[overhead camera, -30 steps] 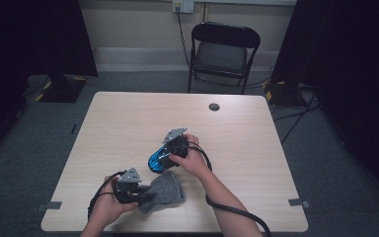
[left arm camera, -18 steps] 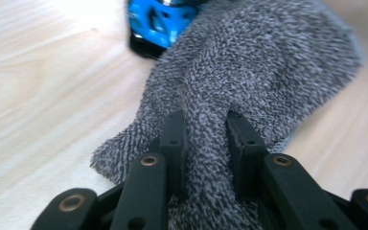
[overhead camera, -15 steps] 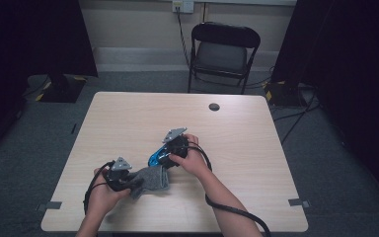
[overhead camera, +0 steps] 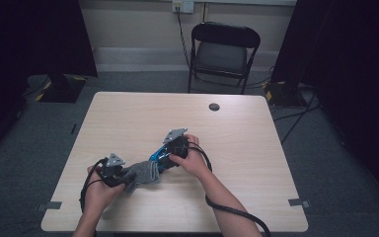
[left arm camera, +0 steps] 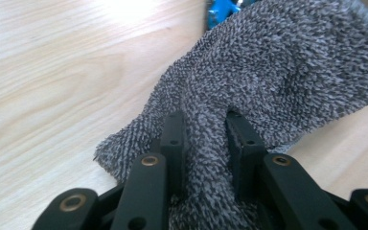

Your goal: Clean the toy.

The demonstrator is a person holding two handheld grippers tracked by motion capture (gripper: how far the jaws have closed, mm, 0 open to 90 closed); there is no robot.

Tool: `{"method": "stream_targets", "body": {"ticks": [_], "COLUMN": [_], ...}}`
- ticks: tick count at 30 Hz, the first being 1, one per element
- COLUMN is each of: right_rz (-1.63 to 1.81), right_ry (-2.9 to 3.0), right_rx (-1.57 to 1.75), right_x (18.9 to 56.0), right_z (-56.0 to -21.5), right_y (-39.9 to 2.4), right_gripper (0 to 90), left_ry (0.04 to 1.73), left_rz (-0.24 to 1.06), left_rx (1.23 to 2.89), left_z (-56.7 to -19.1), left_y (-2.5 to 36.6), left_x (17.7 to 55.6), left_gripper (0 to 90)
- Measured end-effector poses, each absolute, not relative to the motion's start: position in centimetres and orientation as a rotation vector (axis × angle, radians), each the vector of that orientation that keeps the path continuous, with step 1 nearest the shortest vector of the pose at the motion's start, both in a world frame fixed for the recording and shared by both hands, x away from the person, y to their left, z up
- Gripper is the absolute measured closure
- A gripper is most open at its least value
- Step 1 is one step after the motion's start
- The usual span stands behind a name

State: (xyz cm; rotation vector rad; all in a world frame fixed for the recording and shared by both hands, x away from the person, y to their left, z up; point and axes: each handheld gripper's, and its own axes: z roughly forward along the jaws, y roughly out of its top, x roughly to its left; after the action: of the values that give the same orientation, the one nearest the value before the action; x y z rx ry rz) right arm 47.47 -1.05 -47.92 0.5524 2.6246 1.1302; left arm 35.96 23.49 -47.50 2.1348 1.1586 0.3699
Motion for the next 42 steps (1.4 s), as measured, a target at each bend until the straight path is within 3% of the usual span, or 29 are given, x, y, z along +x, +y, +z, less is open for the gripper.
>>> {"method": "stream_targets", "body": {"ticks": [19, 31, 33, 36, 42], "right_rz": [1.135, 1.134, 1.135, 1.135, 1.136], "right_ry": [2.619, 2.62, 2.62, 2.62, 2.62], "right_rx": [0.553, 0.554, 0.553, 0.553, 0.552], "right_x": [47.4, 47.4, 47.4, 47.4, 47.4], "right_z": [-48.0, -47.9, -48.0, -47.9, -48.0], "right_y": [-1.0, -1.0, -1.0, -1.0, -1.0], "right_gripper": [11.4, 11.4, 11.4, 11.4, 11.4], "left_ry": [1.247, 1.3, 1.304, 1.283, 1.224], "left_rz": [0.486, 0.466, 0.451, 0.48, 0.474], "left_rx": [2.112, 2.075, 2.053, 2.003, 1.938], "left_z": [-47.5, -47.2, -47.3, -46.9, -47.3], "left_y": [24.7, 25.4, 25.5, 25.6, 25.2], "left_x": [36.5, 35.9, 35.7, 35.7, 36.4], "left_gripper": [71.8, 71.5, 69.1, 52.4, 45.5]}}
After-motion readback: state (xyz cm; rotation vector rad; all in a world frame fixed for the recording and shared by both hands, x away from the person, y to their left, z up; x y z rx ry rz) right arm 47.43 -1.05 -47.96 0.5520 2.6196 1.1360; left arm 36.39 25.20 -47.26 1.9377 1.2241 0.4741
